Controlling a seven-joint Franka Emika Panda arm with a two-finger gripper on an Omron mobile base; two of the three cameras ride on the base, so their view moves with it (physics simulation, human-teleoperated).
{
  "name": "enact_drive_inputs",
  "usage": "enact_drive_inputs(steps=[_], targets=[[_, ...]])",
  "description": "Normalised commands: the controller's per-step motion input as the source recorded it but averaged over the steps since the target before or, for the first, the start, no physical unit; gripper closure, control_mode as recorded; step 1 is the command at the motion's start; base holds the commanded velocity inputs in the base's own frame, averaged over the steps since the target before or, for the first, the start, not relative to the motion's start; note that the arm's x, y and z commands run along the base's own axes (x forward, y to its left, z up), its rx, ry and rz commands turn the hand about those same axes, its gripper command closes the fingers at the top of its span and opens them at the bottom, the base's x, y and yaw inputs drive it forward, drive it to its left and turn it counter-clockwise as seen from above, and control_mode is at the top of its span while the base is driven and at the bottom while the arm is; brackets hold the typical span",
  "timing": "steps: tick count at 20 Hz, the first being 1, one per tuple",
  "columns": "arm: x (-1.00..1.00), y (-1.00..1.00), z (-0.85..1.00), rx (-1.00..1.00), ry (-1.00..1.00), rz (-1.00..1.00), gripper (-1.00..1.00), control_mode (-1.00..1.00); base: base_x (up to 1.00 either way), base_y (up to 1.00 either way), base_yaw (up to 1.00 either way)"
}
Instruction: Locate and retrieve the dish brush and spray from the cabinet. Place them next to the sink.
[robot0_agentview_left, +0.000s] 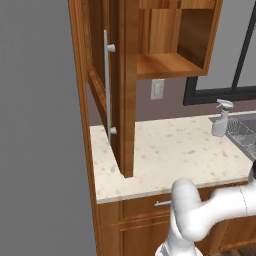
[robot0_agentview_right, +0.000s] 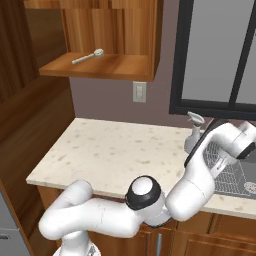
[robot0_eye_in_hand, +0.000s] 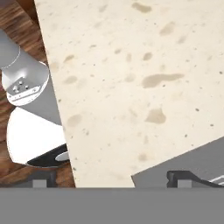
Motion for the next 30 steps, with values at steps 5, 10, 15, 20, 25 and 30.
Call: enact_drive_inputs(steps=[5, 10, 15, 20, 25, 30], targets=[[-0.85, 0.96, 0.00, -0.27, 0.11, 0.06, -1.00, -1.00, 0.00, 0.00, 0.00], [-0.70, 0.95, 0.01, -0.21, -0.01, 0.03, -1.00, -1.00, 0.00, 0.00, 0.00], [-0.29, 0.80, 0.37, -0.21, -0.03, 0.04, -1.00, -1.00, 0.00, 0.00, 0.00], [-0.22, 0.53, 0.49, -0.15, -0.05, 0.07, -1.00, -1.00, 0.00, 0.00, 0.00], [-0.11, 0.04, 0.16, 0.03, -0.03, -0.04, -1.00, -1.00, 0.00, 0.00, 0.00], [-0.02, 0.22, 0.01, 0.03, 0.00, -0.17, -1.00, -1.00, 0.00, 0.00, 0.00]])
